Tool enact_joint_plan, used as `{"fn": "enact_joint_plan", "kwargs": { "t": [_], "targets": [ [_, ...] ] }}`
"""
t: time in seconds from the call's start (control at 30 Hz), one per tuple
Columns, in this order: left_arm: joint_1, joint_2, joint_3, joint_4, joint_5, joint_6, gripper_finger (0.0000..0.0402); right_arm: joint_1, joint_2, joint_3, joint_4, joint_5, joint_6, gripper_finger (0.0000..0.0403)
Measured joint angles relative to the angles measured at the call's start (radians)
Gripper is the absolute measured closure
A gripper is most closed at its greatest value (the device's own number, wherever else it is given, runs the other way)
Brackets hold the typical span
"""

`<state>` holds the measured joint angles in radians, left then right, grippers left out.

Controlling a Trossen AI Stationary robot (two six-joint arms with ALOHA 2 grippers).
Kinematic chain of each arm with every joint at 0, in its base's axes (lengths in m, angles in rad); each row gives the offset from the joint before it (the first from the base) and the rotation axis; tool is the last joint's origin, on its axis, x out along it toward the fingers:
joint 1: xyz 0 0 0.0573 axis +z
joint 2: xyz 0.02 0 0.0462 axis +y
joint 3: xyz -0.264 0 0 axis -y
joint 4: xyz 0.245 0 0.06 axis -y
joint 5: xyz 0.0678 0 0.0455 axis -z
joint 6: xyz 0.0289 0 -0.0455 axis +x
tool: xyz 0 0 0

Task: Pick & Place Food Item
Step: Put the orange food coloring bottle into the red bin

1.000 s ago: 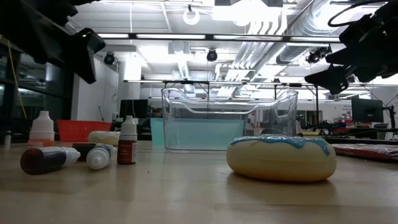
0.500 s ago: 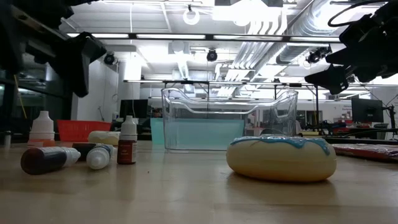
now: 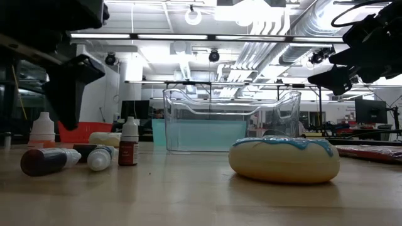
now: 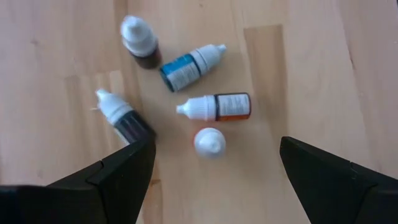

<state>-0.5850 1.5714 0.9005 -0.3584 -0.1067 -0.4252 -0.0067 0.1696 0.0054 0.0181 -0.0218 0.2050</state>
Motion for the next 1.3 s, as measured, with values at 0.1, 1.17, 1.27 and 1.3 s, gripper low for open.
{"fn": "enact_joint_plan", "kwargs": {
  "t": [0.1,1.17,1.27,1.3],
  "targets": [
    [0.000,0.015,0.000,-0.001,0.001,-0.002,0.0065,0.000,0.000,0.000,0.000,0.000,0.000,0.0053],
    [-0.003,0.045,0.000,0.039,-0.003,-0.001,0.0123,0.000,0.000,0.000,0.000,0.000,0.000,0.0053],
    [-0.003,0.045,0.000,0.039,-0.003,-0.001,0.0139,0.000,0.000,0.000,0.000,0.000,0.000,0.0053],
    [-0.003,0.045,0.000,0.039,-0.003,-0.001,0.0143,0.000,0.000,0.000,0.000,0.000,0.000,0.0053]
  ]
}}
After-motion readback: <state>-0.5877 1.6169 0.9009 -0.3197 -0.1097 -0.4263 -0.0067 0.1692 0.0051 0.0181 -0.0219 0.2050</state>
